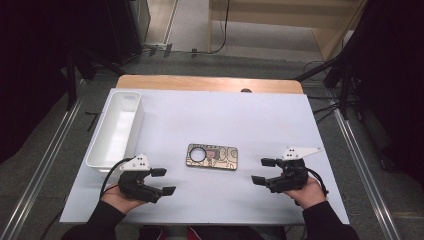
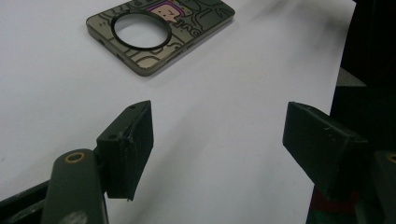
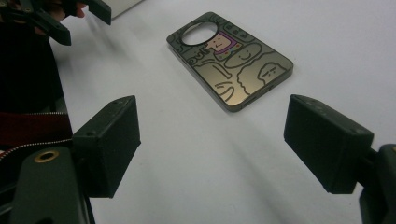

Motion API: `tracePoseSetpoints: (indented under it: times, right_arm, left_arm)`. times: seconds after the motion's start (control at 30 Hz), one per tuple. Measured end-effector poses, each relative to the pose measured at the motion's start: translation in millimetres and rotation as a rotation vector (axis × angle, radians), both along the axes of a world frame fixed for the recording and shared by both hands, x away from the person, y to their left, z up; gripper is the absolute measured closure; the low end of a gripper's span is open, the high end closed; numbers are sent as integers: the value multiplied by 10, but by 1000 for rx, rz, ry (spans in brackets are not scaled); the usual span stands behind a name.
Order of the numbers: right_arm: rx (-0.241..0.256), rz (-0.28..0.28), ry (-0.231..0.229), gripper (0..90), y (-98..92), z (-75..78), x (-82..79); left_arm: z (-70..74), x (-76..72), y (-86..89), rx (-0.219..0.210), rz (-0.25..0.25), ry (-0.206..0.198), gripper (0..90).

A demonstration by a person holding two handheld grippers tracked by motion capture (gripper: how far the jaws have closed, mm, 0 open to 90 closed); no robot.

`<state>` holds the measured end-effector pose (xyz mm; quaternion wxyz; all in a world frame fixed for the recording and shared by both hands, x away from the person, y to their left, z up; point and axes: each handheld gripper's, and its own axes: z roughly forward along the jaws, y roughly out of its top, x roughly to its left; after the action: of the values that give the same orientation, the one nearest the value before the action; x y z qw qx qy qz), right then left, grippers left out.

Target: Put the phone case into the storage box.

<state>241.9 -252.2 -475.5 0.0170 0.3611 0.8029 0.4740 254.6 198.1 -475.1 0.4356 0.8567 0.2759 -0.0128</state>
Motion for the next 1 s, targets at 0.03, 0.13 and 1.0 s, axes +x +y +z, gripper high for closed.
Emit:
tracePoseSetpoints:
  times: [0.03, 0.13, 1.0]
  right_arm:
    - [-1, 0, -5, 175, 0, 3, 10]
    - [-1, -3, -9, 175, 4, 13, 41]
    - [-5, 86, -41, 174, 119, 93, 320]
  left_arm:
    - [0, -1, -1, 0, 0, 1, 243]
    - [0, -1, -3, 2, -2, 1, 243]
    - [-3, 3, -7, -4, 5, 5, 242]
